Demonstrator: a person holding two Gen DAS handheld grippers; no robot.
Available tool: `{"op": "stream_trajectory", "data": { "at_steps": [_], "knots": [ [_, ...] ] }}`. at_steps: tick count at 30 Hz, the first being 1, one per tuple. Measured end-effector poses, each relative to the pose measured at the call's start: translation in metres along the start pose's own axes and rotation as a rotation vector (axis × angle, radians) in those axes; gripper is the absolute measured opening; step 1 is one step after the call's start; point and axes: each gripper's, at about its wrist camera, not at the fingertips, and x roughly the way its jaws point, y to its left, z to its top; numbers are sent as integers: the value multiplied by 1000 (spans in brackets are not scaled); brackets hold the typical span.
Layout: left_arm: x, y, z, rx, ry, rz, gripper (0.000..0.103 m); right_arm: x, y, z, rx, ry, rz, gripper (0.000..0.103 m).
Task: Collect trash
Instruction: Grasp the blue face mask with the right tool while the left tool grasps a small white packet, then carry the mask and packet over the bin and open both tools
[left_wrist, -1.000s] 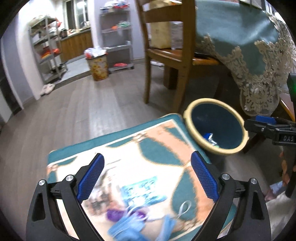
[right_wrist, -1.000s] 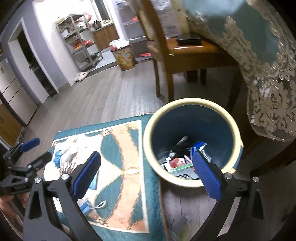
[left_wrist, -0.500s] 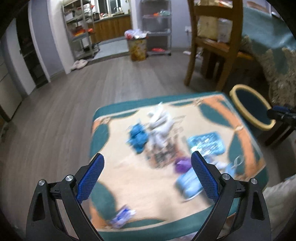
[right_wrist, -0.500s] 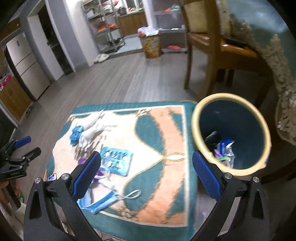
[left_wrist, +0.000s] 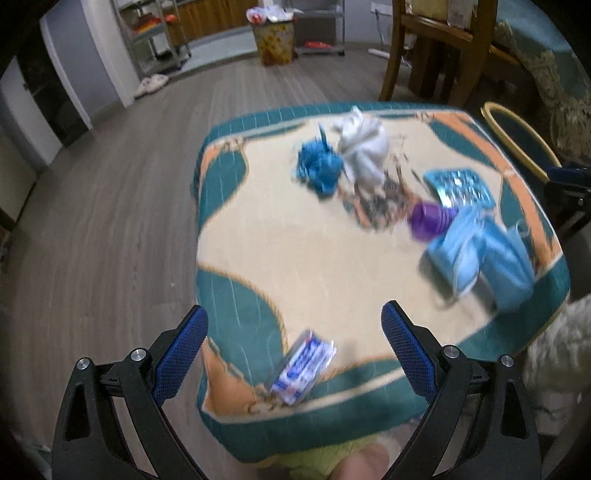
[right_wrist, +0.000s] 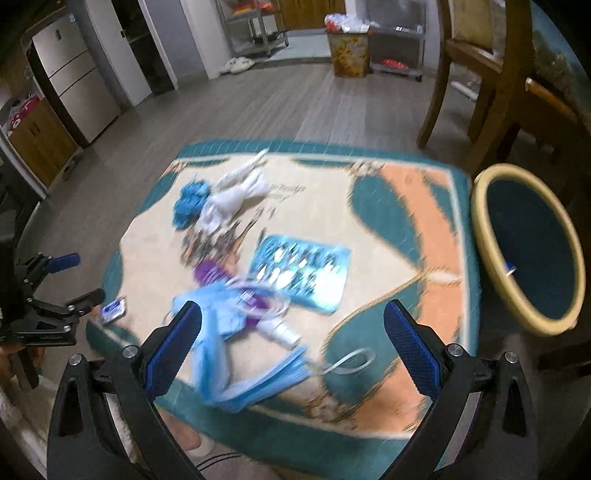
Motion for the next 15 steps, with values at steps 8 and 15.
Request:
{"op": "stream_trajectory", "data": {
  "at_steps": [8,15],
  "knots": [
    [27,6,-27,46,150,-21,75,35,57,-42,-165,171,62,64],
    [37,6,-33,52,215,-42,36,36,56,-45,-184,188,45,11]
  ]
}}
